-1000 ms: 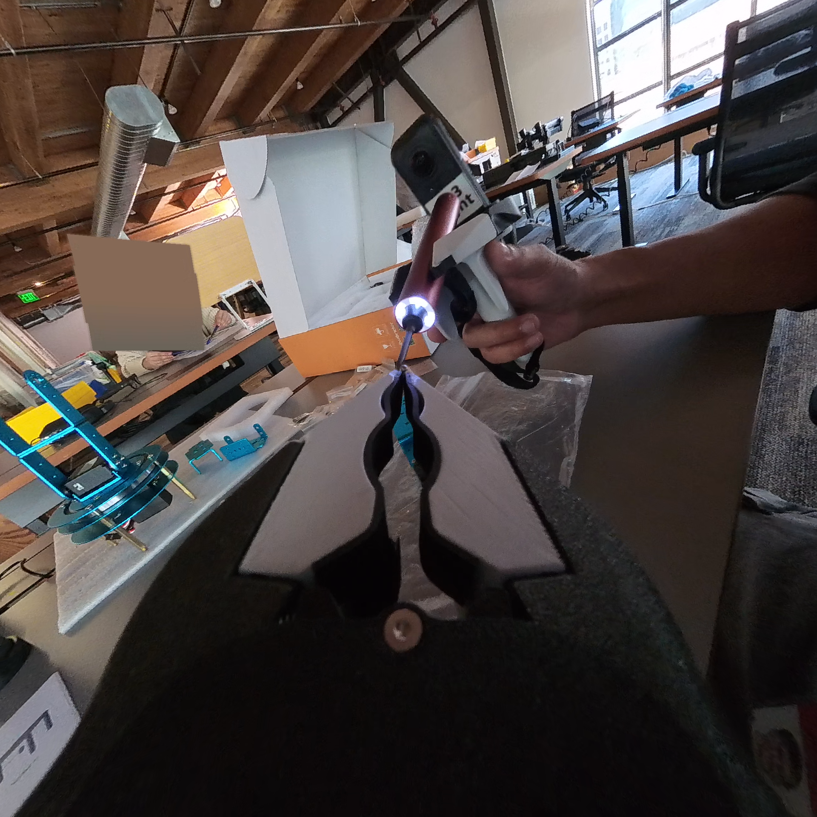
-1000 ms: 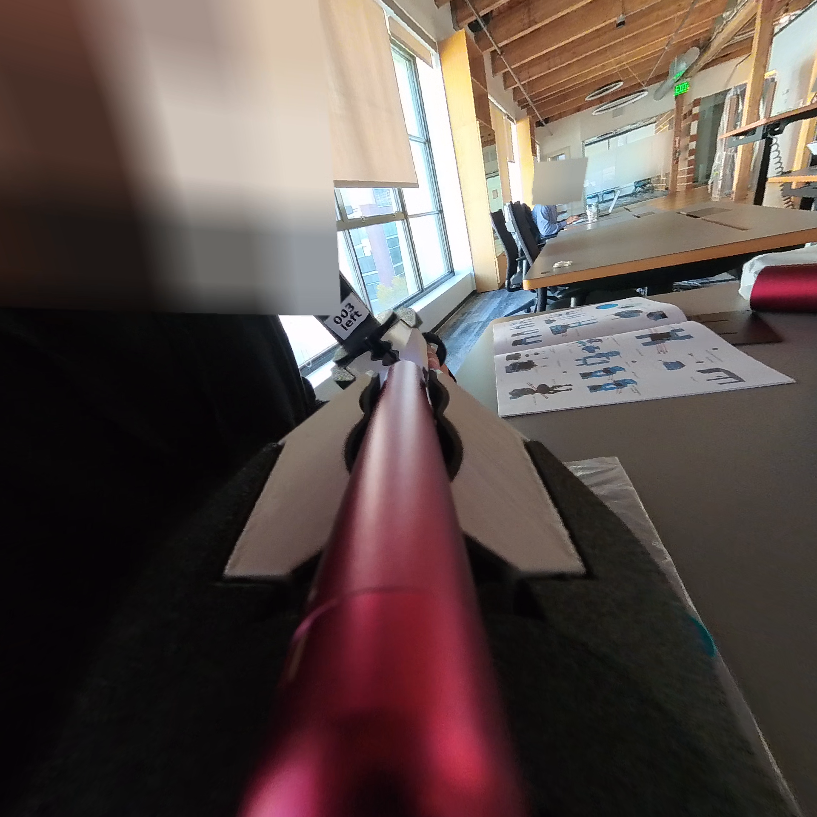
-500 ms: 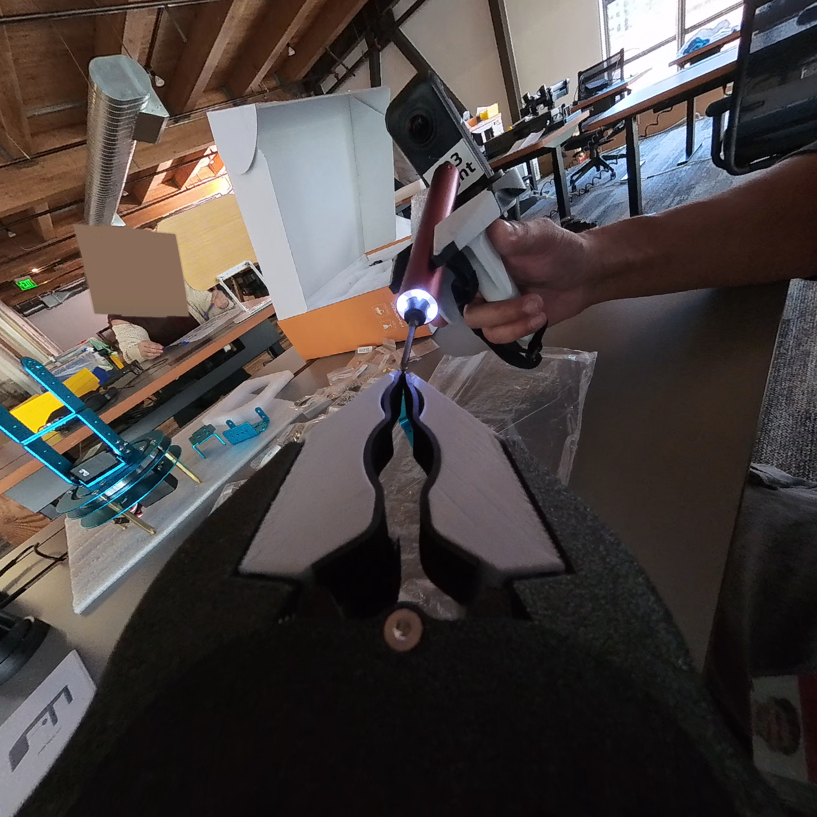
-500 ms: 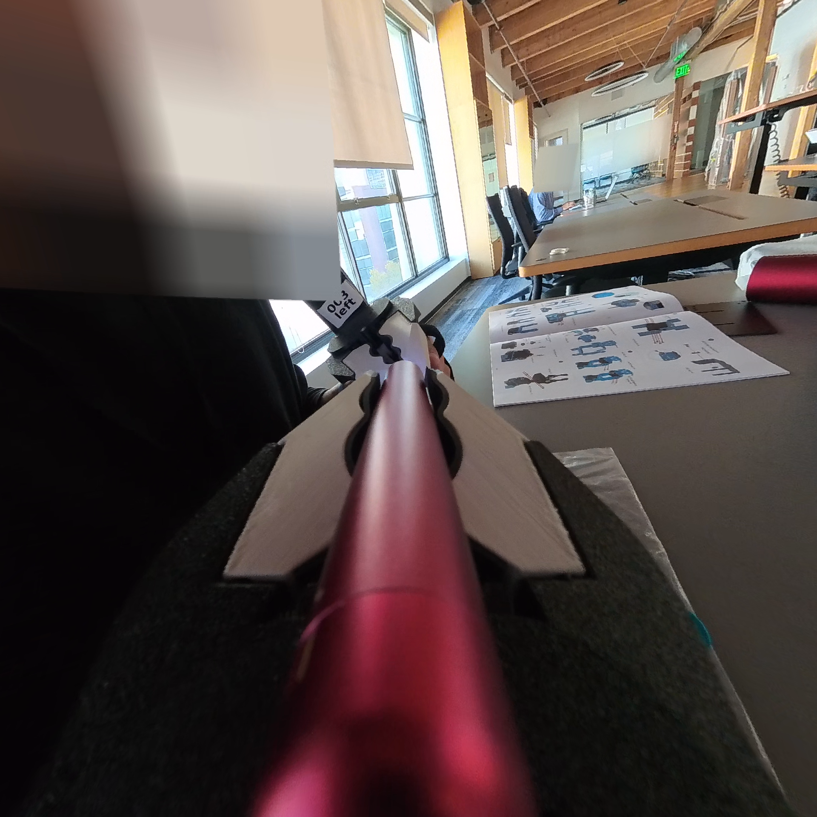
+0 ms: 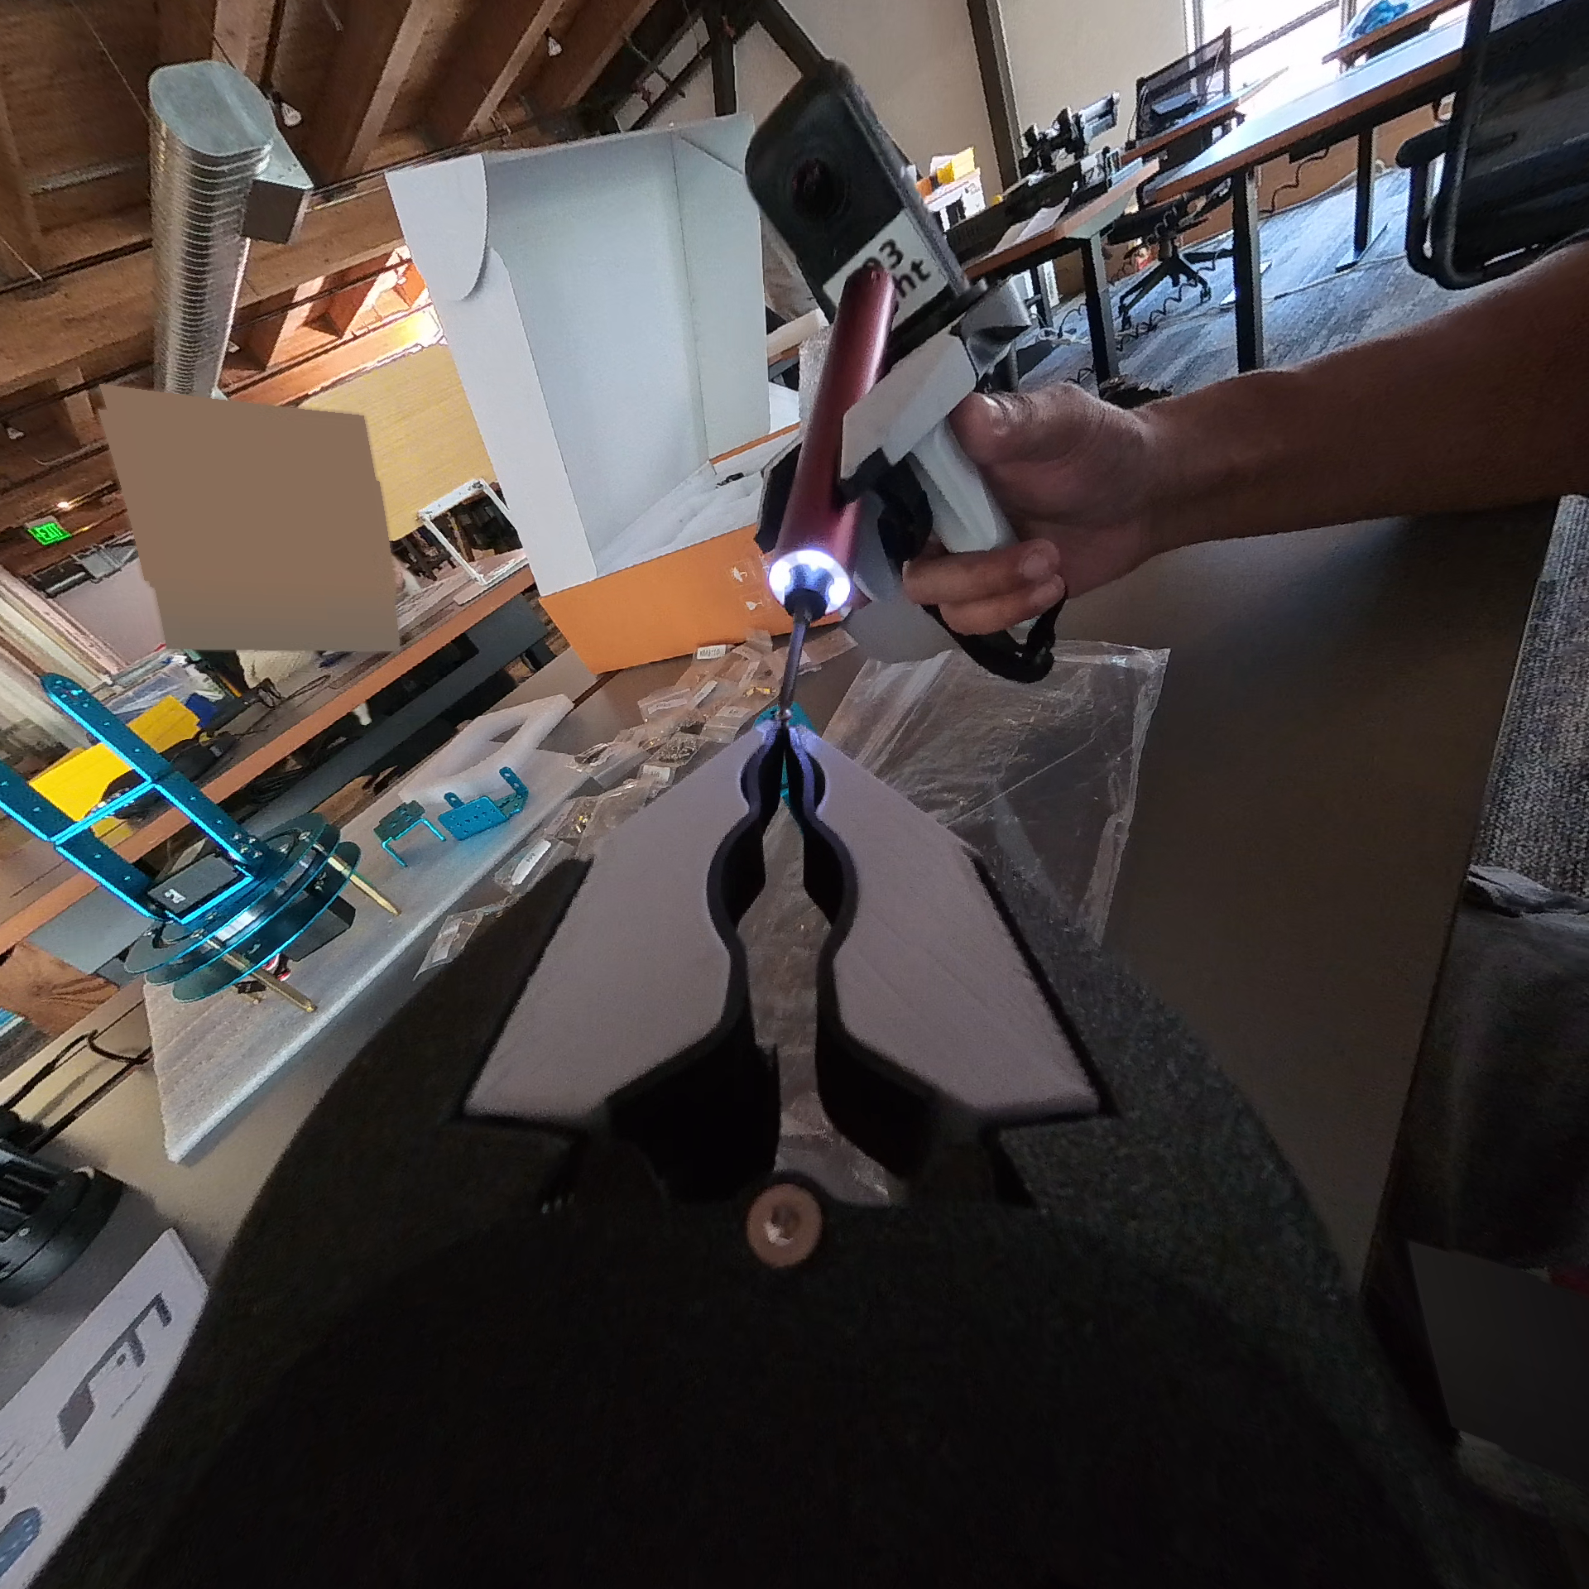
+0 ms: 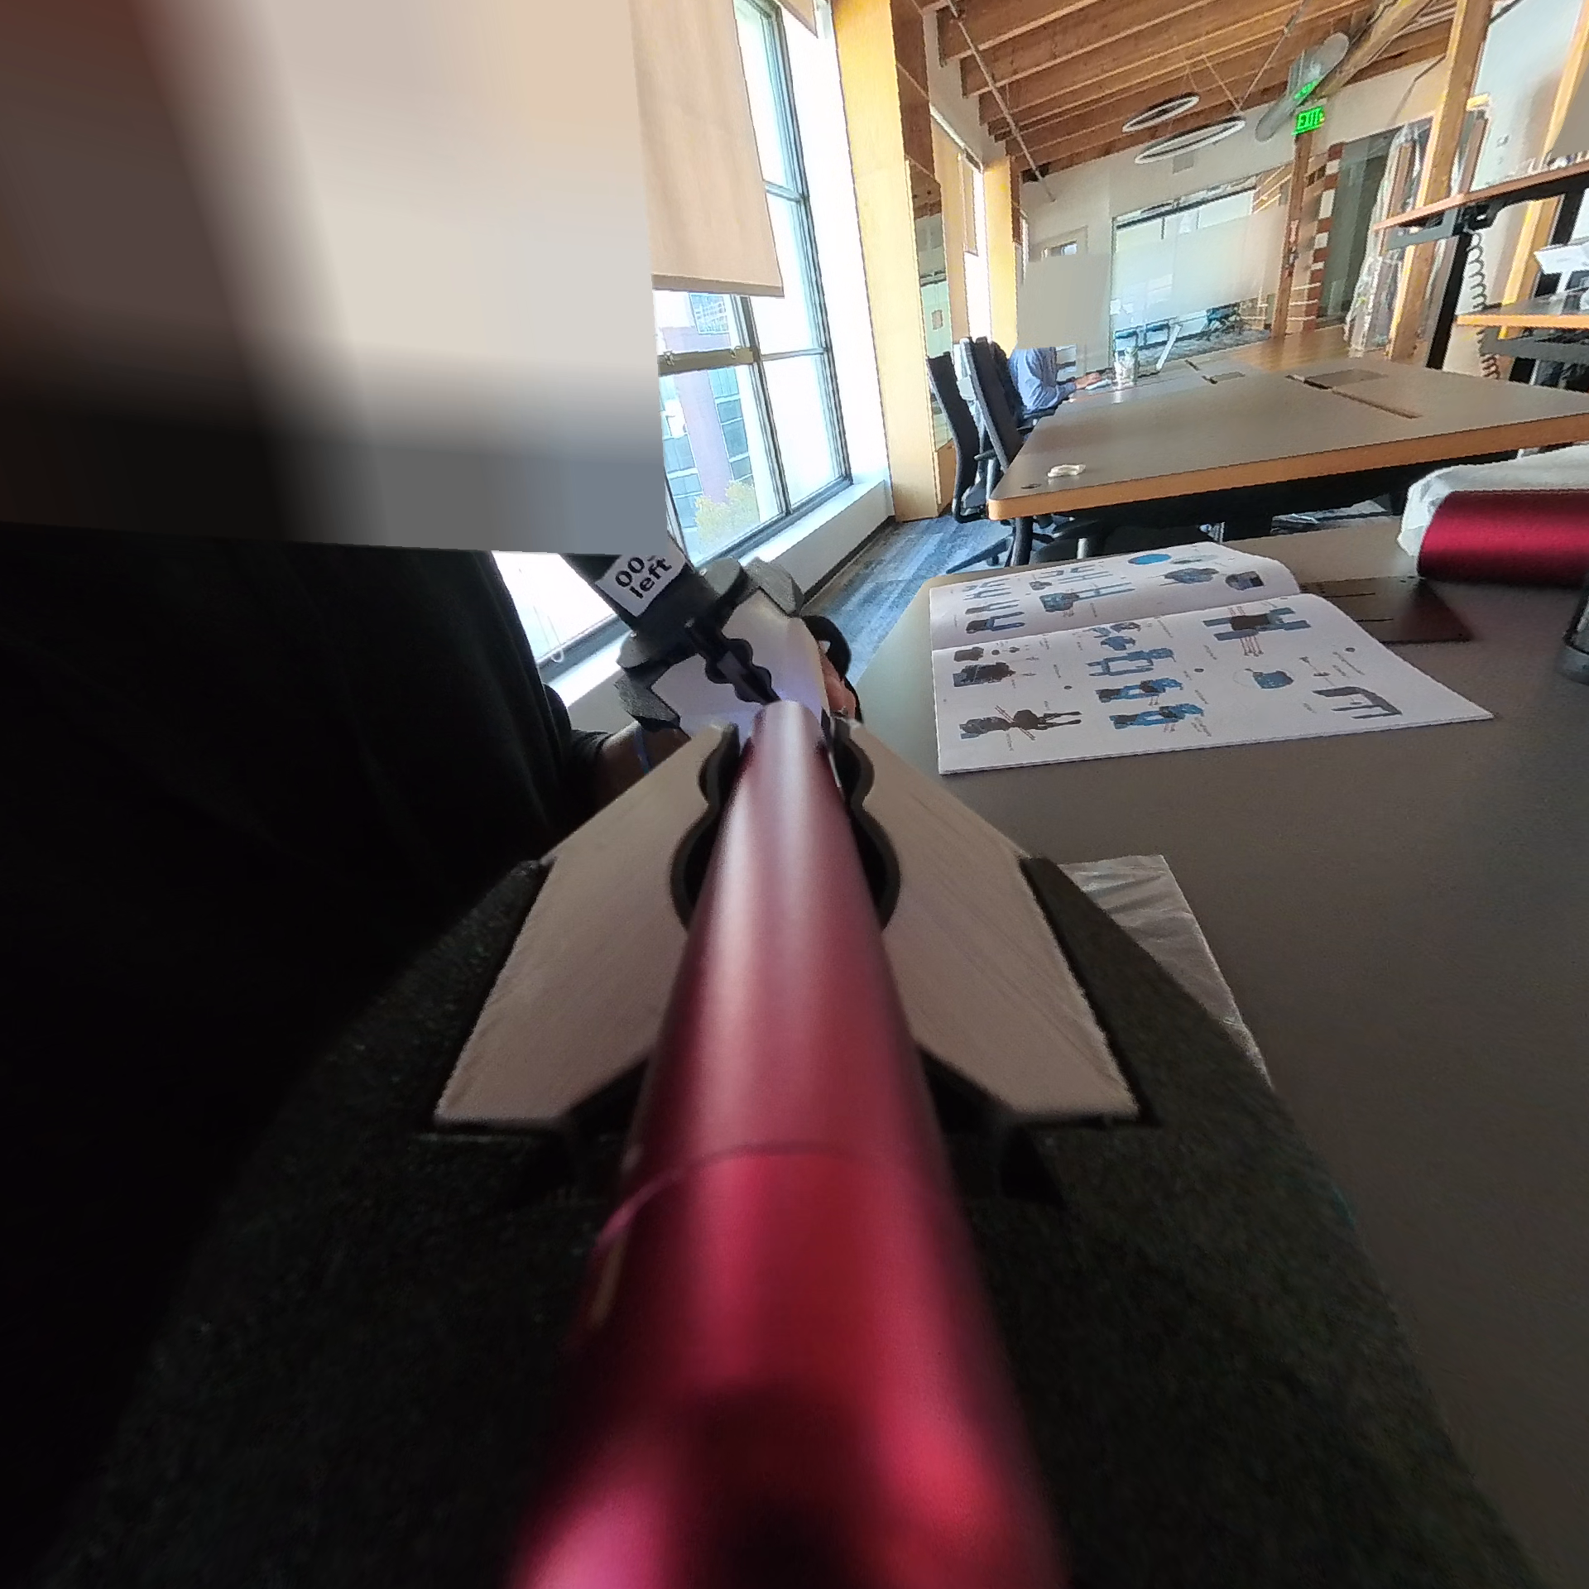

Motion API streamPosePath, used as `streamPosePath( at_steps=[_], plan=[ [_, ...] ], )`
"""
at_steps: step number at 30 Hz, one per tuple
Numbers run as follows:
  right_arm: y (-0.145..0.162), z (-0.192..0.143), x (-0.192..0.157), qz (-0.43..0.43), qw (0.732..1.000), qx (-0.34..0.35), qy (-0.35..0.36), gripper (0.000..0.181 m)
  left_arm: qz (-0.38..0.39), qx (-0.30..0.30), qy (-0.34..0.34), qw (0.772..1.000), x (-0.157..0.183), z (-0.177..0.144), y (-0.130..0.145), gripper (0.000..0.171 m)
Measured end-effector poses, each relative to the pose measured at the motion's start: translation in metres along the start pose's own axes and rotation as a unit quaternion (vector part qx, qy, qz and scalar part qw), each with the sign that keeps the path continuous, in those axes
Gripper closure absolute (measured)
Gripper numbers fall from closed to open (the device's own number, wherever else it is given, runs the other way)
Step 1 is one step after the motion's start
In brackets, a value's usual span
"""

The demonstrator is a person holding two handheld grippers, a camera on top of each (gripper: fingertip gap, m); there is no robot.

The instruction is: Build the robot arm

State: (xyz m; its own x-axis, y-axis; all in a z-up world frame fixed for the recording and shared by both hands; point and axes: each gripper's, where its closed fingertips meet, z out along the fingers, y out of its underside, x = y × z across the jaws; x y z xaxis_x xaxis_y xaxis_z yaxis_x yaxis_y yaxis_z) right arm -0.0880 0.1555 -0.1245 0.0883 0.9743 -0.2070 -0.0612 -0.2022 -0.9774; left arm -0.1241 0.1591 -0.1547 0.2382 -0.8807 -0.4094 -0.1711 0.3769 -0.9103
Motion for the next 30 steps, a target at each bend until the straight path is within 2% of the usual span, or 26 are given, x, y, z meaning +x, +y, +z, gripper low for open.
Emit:
streamPosePath(
  at_steps=[18,28,30],
  plan=[
    [0.011,0.004,0.002,-0.032,0.998,-0.046,0.021,0.159,0.033,-0.044,0.000,0.999,0.003,-0.002,0.013,0.171],
    [0.009,0.005,-0.001,-0.020,0.999,-0.039,0.015,0.159,0.021,-0.045,-0.002,0.999,0.003,-0.001,0.012,0.171],
    [0.007,0.002,0.000,-0.017,0.999,-0.034,0.015,0.159,0.011,-0.047,-0.004,0.999,0.002,-0.002,0.012,0.162]
  ],
)
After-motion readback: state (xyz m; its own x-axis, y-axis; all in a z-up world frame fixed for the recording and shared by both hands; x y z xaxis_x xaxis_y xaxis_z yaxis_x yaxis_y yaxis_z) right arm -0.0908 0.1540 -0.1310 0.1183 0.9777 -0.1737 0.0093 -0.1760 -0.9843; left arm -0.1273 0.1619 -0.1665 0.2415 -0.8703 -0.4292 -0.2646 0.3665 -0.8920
